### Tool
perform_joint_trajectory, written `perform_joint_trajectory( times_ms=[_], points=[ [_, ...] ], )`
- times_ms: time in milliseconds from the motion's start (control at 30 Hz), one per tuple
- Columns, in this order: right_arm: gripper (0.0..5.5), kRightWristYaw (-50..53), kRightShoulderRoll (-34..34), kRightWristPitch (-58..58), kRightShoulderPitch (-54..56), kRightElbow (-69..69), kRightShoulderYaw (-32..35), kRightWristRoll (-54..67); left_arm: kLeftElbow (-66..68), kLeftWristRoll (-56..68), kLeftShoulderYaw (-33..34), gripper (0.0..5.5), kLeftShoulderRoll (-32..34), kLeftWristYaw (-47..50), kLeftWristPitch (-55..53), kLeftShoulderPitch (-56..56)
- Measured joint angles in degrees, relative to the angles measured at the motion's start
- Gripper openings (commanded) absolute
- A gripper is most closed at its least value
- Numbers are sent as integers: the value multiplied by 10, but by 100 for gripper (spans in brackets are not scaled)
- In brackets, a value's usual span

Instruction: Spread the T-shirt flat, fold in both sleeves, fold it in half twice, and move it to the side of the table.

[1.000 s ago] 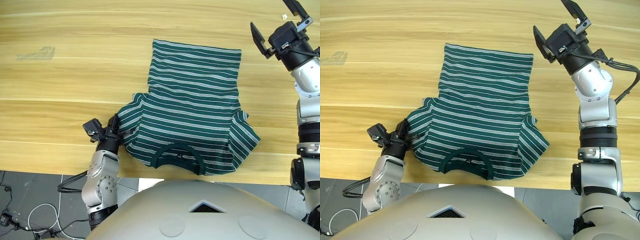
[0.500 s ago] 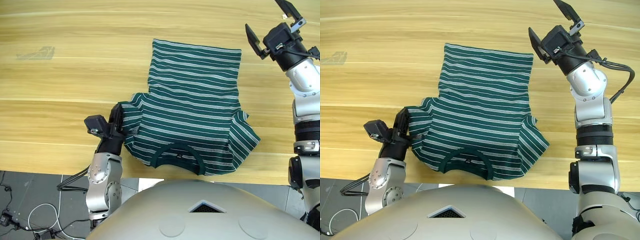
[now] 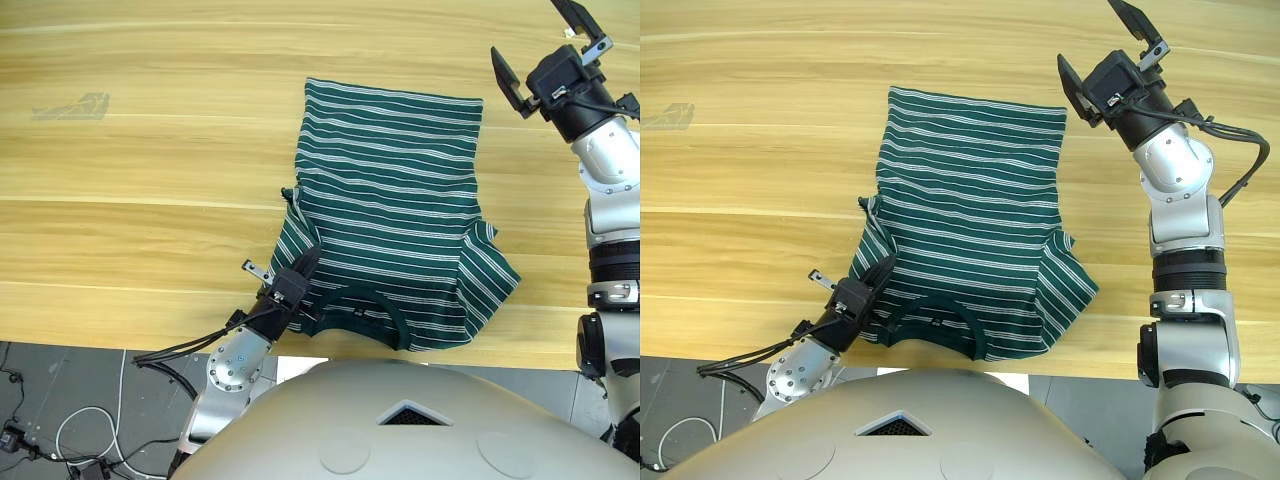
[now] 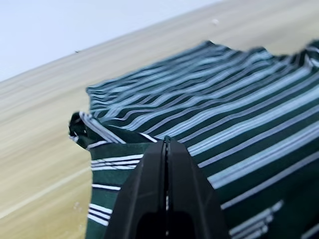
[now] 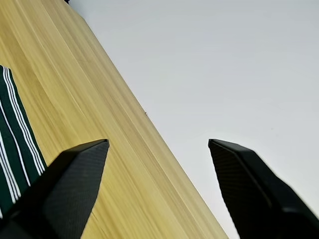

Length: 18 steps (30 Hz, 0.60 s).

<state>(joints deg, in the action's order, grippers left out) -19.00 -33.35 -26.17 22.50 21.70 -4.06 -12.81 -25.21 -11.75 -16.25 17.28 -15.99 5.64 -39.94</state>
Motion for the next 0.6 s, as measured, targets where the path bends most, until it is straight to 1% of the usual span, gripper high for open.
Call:
perform_joint_trajectory(
  times_ms=[100, 167, 333, 533, 600],
  points=[
    [370, 0, 0, 0, -4, 0, 0, 0, 38, -63, -1, 2, 11, 30, 1, 14],
    [370, 0, 0, 0, -11, 0, 0, 0, 44, -83, -9, 2, 16, 35, 14, 22],
    [370, 0, 0, 0, -16, 0, 0, 0, 50, -90, -29, 2, 33, 35, 50, 23],
    [370, 1, 1, 0, -15, 6, 0, 0, 50, -83, -51, 2, 63, 8, 96, 18],
    [370, 1, 2, 0, -15, 7, -1, 0, 50, -83, -50, 27, 69, 5, 96, 19]
  ],
)
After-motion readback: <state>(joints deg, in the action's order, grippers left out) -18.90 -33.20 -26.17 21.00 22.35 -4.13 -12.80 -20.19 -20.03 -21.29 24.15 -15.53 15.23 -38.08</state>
